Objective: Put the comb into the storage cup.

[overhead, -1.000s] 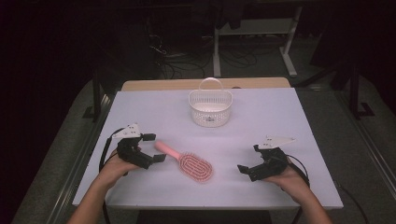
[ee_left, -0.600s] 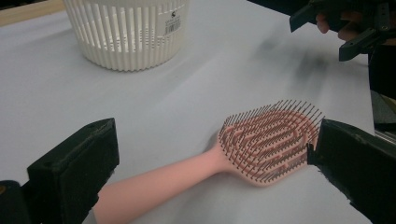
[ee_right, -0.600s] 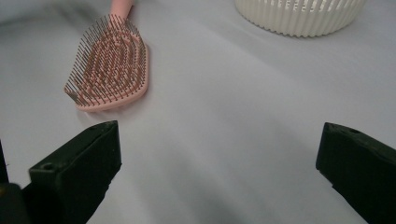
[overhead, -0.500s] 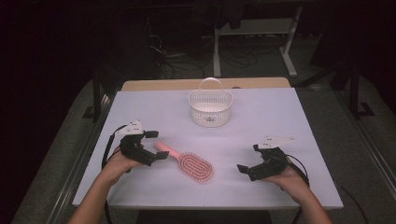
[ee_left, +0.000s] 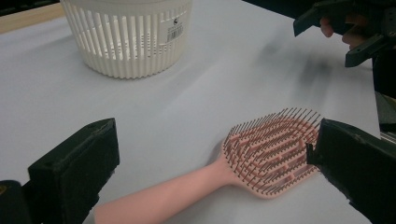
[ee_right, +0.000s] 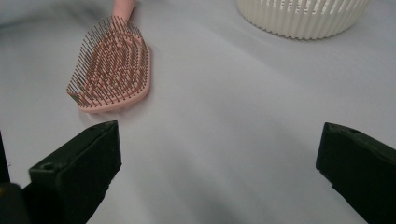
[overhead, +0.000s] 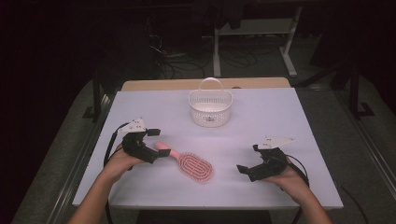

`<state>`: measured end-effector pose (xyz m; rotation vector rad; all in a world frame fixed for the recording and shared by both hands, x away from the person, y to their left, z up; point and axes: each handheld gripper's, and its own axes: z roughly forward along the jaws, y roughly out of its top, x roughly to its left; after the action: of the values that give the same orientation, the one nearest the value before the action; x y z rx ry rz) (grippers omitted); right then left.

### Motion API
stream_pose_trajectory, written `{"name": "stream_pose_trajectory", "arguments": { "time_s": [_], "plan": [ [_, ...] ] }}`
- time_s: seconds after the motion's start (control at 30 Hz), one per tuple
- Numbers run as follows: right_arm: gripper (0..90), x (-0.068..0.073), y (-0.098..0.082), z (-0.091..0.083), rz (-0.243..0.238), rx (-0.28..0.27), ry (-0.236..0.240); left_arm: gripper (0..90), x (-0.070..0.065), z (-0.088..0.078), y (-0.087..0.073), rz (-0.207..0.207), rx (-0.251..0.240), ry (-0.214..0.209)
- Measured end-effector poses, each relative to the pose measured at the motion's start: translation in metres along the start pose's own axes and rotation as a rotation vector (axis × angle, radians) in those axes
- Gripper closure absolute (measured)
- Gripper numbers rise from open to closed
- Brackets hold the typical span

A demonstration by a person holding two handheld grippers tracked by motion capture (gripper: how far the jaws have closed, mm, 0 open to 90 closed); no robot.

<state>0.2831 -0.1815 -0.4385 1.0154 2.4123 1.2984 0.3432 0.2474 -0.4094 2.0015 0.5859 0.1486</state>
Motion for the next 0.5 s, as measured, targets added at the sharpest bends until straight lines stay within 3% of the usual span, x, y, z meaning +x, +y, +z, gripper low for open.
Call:
{"name": "stream_pose_trajectory", "arguments": {
  "time_s": [0.5],
  "plan": [
    [0.0,-0.001,0.0,0.0,0.003,-0.002,0.0,8.3,0.007,0.006,0.013,0.002,0.0,0.022]
  ]
}}
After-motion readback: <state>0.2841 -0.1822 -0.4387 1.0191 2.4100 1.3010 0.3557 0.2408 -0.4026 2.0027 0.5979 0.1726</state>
